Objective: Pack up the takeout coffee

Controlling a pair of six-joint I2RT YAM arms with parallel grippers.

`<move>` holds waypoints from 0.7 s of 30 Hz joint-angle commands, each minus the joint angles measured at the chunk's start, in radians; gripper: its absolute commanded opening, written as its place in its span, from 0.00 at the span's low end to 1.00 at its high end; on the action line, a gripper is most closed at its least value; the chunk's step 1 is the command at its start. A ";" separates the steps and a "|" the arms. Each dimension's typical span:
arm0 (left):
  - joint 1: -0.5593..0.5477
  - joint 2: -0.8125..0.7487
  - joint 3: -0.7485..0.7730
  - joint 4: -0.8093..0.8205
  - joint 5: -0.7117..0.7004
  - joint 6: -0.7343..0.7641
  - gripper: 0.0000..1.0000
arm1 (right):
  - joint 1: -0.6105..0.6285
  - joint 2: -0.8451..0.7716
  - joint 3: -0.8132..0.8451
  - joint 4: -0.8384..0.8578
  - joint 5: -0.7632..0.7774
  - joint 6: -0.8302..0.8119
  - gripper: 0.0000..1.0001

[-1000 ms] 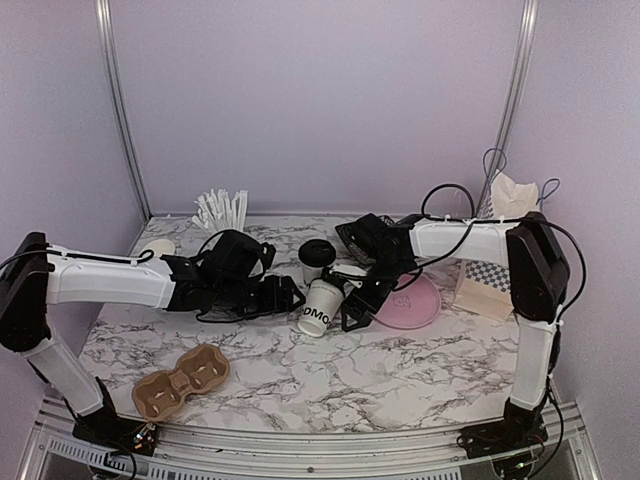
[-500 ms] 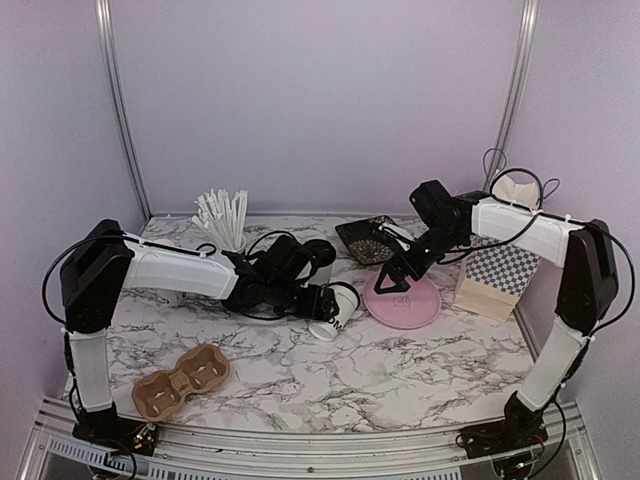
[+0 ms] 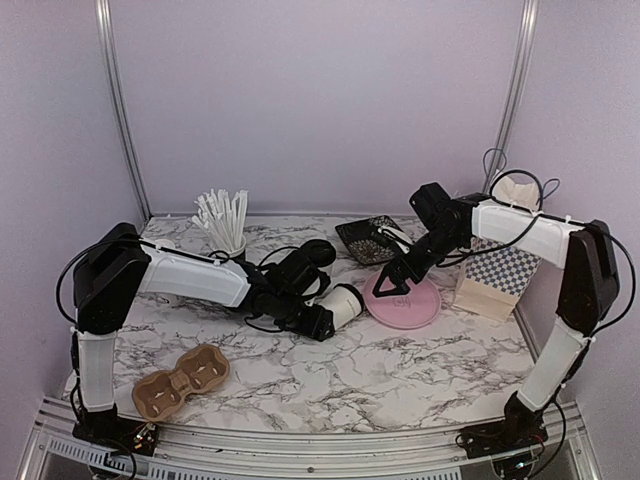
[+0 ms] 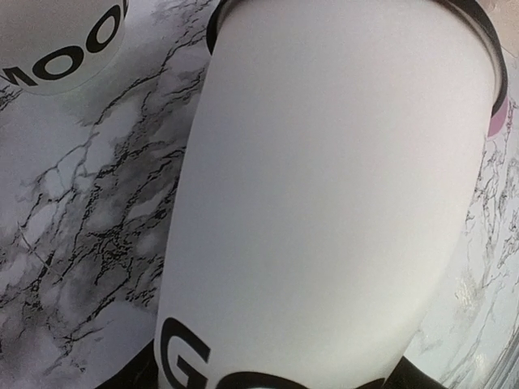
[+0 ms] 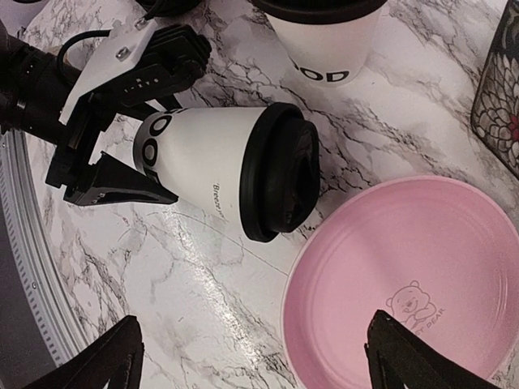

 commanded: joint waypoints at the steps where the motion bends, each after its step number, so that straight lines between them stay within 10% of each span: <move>1: -0.006 0.005 0.003 -0.021 0.029 0.065 0.70 | -0.007 0.016 0.003 0.008 -0.044 -0.018 0.92; 21: -0.007 -0.225 -0.377 0.594 0.231 0.130 0.66 | -0.016 0.055 0.037 -0.064 -0.329 -0.048 0.98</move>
